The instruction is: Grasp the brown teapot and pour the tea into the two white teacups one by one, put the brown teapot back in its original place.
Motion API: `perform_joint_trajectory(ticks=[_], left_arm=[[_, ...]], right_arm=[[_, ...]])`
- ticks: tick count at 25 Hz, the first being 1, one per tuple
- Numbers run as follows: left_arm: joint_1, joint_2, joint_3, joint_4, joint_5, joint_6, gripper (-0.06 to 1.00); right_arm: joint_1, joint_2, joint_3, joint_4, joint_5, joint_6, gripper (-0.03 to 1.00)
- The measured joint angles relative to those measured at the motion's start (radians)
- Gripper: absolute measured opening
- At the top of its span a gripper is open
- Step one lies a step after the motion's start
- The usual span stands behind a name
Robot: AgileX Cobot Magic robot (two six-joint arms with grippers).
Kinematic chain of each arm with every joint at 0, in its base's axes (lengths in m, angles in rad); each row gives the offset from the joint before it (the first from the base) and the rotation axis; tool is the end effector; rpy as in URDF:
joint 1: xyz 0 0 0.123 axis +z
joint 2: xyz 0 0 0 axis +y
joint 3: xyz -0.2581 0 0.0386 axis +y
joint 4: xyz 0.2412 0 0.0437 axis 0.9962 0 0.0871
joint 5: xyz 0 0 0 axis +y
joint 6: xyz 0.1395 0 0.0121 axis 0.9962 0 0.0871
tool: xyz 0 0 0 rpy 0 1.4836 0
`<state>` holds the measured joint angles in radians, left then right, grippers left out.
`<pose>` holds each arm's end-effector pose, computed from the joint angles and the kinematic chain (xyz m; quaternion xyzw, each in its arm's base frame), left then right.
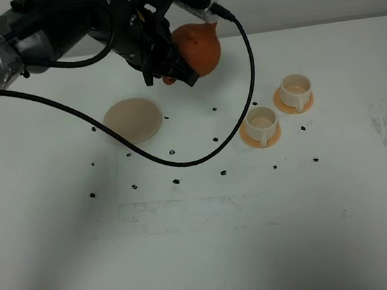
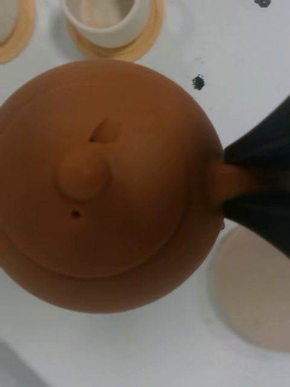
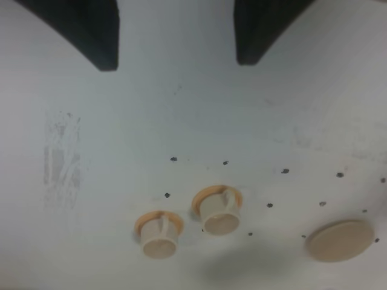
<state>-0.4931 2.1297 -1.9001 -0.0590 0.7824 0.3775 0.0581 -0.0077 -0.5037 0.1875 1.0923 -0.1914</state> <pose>0.4365 -0.2412 0.1973 0.3877 0.8651 -0.0446 0.3152 0.0512 0.0262 0.2511 -0.1119 0.8473 0.0592 0.5157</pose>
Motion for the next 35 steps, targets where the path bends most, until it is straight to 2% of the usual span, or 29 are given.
perform_joint_trajectory(ticks=[6, 9, 14, 20, 28, 35], left_arm=[[0.0, 0.108, -0.152, 0.0, 0.083, 0.054, 0.13], [0.0, 0.162, -0.195, 0.0, 0.112, 0.111, 0.13], [0.0, 0.19, -0.2, 0.002, 0.124, 0.214, 0.13], [0.0, 0.191, -0.206, 0.002, 0.128, 0.393, 0.13], [0.0, 0.191, -0.207, 0.006, 0.133, 0.538, 0.13], [0.0, 0.193, -0.207, 0.005, 0.102, 0.714, 0.13]], right_arm=[[0.0, 0.0, 0.0, -0.001, 0.0, 0.001, 0.45], [0.0, 0.0, 0.0, -0.001, 0.0, 0.001, 0.44], [0.0, 0.0, 0.0, -0.001, -0.001, 0.001, 0.44], [0.0, 0.0, 0.0, -0.001, -0.002, 0.001, 0.44], [0.0, 0.0, 0.0, -0.001, -0.002, 0.001, 0.44], [0.0, 0.0, 0.0, -0.001, -0.002, 0.001, 0.44]])
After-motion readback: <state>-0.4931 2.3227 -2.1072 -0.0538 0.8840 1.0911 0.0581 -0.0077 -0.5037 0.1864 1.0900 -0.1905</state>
